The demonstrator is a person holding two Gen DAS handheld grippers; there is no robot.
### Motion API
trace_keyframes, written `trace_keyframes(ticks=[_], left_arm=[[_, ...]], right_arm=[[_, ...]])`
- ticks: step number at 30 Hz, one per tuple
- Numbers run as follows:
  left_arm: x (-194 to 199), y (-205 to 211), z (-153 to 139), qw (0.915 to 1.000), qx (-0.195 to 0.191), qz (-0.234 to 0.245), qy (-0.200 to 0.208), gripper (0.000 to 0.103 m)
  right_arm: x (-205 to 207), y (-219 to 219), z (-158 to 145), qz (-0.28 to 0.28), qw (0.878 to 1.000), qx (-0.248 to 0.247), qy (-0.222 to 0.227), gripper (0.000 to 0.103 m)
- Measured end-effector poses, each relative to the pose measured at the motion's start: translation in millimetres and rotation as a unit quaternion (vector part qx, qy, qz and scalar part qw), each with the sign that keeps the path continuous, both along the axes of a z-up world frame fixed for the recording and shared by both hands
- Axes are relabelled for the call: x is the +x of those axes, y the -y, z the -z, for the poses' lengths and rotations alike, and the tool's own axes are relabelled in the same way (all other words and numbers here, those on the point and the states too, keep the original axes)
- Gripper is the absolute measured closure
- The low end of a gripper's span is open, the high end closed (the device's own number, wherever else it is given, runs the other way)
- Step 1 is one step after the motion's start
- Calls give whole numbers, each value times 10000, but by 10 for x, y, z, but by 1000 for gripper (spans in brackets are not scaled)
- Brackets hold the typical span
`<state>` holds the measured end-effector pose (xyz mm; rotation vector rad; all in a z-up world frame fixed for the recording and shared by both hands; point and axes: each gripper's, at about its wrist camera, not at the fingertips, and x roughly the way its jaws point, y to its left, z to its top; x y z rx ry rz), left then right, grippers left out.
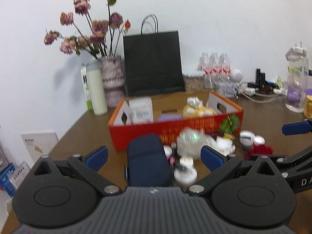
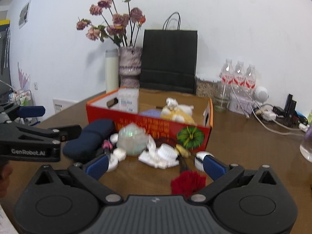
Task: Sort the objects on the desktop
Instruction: 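Withdraw both tools from the box toward the remaining desk items, then grasp the small orange toy with the left tool while the right tool grasps the red rose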
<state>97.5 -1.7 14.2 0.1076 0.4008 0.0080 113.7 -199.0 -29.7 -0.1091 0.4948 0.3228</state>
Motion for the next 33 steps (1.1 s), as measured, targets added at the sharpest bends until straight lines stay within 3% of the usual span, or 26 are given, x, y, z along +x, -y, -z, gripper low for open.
trace_keyframes(ticks=[11, 19, 22, 28, 33], left_arm=[[-379, 58, 449, 9972, -74, 154, -735, 0], [-533, 162, 572, 9962, 64, 156, -860, 0], [-546, 190, 599, 9956, 66, 142, -923, 6], [-570, 201, 617, 9945, -76, 191, -1030, 38], [-584, 196, 595, 9936, -242, 285, -1067, 83]], right_arm=[[-298, 51, 351, 67, 9986, -74, -513, 0], [-465, 55, 449, 39, 9981, -114, -608, 0], [-495, 67, 461, 49, 9980, -120, -615, 0], [-508, 87, 468, 56, 9981, -113, -603, 0], [-501, 70, 463, 9, 9982, -104, -593, 0]])
